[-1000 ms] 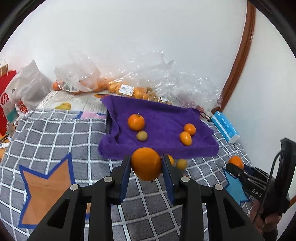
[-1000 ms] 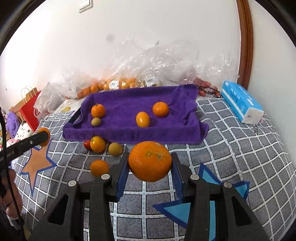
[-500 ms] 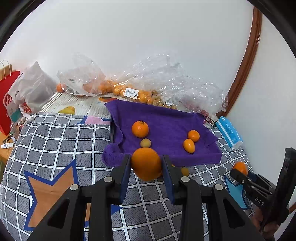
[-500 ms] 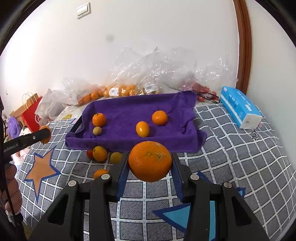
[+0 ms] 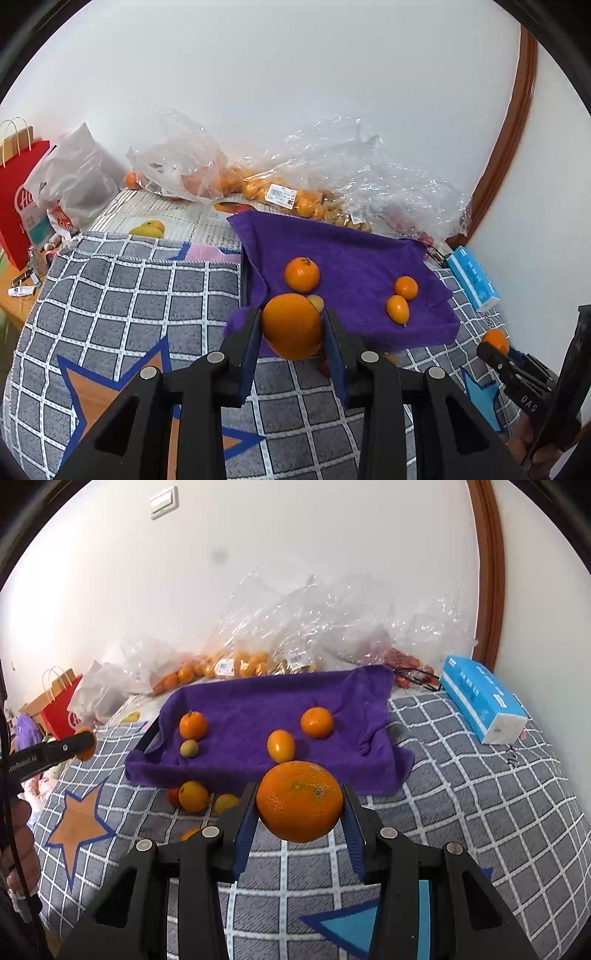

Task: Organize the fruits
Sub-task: 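Carry both large oranges over the purple towel and lower them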

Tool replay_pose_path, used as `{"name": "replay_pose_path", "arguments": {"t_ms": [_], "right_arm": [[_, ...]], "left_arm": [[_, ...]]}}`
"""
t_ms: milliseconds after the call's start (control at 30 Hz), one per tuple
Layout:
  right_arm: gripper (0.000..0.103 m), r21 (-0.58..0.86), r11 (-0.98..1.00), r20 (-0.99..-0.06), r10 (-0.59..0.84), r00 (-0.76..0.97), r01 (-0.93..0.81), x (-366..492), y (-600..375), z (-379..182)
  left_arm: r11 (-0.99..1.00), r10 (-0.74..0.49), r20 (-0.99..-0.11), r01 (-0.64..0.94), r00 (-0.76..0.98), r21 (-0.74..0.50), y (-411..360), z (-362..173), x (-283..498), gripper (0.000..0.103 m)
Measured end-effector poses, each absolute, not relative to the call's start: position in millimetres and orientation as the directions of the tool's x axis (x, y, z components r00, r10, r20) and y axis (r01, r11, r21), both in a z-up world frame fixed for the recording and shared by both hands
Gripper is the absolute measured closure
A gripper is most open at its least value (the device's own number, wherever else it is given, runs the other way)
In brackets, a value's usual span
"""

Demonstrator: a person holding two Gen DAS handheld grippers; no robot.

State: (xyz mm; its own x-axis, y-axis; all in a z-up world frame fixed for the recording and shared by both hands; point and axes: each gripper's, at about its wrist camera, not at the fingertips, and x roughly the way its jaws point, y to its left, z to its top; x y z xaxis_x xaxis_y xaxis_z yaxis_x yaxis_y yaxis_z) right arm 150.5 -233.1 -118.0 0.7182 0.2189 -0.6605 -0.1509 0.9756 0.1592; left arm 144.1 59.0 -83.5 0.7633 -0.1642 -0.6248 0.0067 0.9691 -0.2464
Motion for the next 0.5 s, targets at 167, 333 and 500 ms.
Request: {"name": "replay_pose_path", "arguments": {"t_ms": [167,333,500], "right_arm": [[0.060,0.142,0.978,-0.642,0.208,0.738,-0.152,163.9,-234.7,-114.4],[0.060,0.133,0.980,-0.632,0.199,0.749,-0.148,179.8,-237.5,-113.0],[0.060,0.139,0.981,-0.628,0.192,0.754,-0.134,197.9,-241.9,-112.5]], "left_arm": [[0.971,-0.155,-0.626,0.003,0.765,-0.238,59.7,-79.3,157.4,0.071],[0.966,-0.179,-0.646,0.008,0.742,-0.259,56.1,-79.7,181.3,0.071],[0.963,-0.178,-0.641,-0.002,0.747,-0.269,52.7,-80.5,201.3,0.071]]}}
